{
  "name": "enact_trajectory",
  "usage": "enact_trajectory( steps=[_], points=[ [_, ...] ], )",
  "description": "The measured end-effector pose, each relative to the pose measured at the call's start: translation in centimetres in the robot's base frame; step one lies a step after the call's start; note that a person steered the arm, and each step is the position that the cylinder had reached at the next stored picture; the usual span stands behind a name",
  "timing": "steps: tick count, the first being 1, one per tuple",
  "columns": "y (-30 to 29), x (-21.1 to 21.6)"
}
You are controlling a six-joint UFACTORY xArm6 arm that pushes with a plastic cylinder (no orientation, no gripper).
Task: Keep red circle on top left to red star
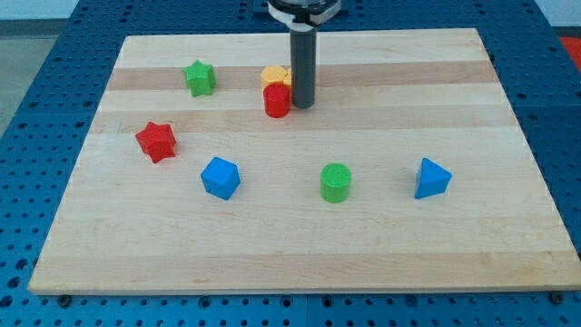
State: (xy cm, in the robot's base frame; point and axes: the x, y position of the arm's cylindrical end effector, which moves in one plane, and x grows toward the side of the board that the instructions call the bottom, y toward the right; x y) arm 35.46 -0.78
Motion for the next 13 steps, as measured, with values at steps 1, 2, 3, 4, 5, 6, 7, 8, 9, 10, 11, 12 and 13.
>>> enact_trajectory(
  steps=[1,2,3,4,5,6,7,8,9,10,11,12,13],
  points=[
    [-3.8,0.6],
    [-7.8,1.0],
    [-8.9,1.0],
    [-8.9,-0.1],
    [-10.2,-0.4],
    [-11.9,-0.4],
    [-13.2,-1.4],
    [-15.1,-1.7],
    [-16.9,-2.6],
    [-19.7,-2.5],
    [-20.9,-2.6],
    [-23.4,-3.9],
    [-25.5,-3.4]
  ],
)
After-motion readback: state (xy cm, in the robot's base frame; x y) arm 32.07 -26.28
